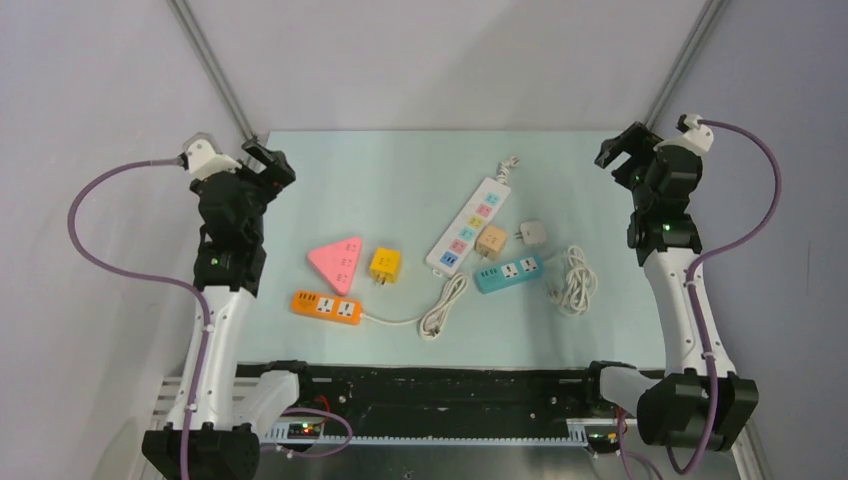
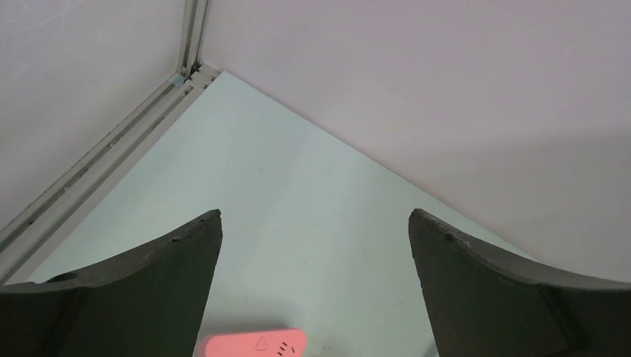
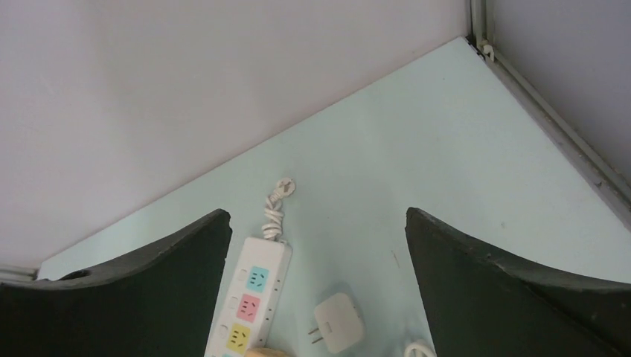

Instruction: Insert the plug

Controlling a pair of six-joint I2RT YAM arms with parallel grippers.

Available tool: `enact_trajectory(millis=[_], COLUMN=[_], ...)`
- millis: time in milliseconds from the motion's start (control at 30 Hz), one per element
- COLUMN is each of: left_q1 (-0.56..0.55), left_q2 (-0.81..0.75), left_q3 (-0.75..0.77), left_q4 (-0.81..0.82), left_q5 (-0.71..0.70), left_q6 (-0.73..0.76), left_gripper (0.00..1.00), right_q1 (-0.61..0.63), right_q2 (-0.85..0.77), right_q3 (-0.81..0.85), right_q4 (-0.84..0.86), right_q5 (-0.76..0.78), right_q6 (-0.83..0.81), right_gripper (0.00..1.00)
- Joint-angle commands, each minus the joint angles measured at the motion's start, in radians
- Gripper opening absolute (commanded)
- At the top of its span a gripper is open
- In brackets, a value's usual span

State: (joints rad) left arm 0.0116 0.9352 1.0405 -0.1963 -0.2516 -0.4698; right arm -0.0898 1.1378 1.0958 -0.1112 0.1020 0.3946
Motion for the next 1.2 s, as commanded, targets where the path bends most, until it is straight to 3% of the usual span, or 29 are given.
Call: enact_trajectory(millis=[0, 133, 267, 367, 433, 533, 600, 733, 867, 1000, 1167], left_q1=[0.007, 0.007, 0.006, 0.007, 0.007, 0.001, -0.034, -0.136, -0.22, -0.251, -0.312], left_q2=[-0.032, -0.037, -0.05, -0.077, -0.08, -0.049, -0.027, 0.048, 0.108, 0.192, 0.188], left_q3=[-0.028, -0.057, -0.144, -0.212, -0.236, -0.265, -0.295, -0.267, -0.211, -0.136, -0.116], left_q4=[0.032, 0.034, 0.043, 0.051, 0.097, 0.17, 0.255, 0.275, 0.231, 0.153, 0.087], left_q5=[0.01, 0.072, 0.08, 0.091, 0.164, 0.316, 0.309, 0.294, 0.283, 0.356, 0.317], left_q6=[-0.045, -0.063, -0.191, -0.311, -0.311, -0.293, -0.316, -0.205, -0.102, -0.038, 0.048], left_gripper=[1.0, 1.0, 1.0, 1.0, 1.0, 0.98, 0.95, 0.98, 1.0, 0.98, 0.97], right_q1=[-0.002, 0.016, 0.068, 0.086, 0.119, 0.194, 0.245, 0.374, 0.464, 0.497, 0.565], right_q2=[-0.068, -0.115, -0.14, -0.136, -0.121, -0.067, -0.031, 0.037, 0.114, 0.263, 0.414], right_q3=[-0.011, -0.055, -0.077, -0.077, -0.077, -0.062, -0.053, -0.052, -0.05, -0.013, 0.083], right_q4=[0.053, 0.089, 0.121, 0.08, 0.07, -0.006, -0.064, -0.176, -0.284, -0.428, -0.504], right_q5=[0.026, 0.067, 0.143, 0.09, 0.017, 0.025, 0.046, 0.117, 0.191, 0.21, 0.227], right_q6=[0.071, 0.104, 0.063, 0.043, 0.002, -0.023, -0.009, 0.055, 0.218, 0.516, 0.65], right_gripper=[0.95, 0.99, 0.99, 0.99, 0.99, 0.99, 0.99, 0.99, 1.0, 0.99, 1.0])
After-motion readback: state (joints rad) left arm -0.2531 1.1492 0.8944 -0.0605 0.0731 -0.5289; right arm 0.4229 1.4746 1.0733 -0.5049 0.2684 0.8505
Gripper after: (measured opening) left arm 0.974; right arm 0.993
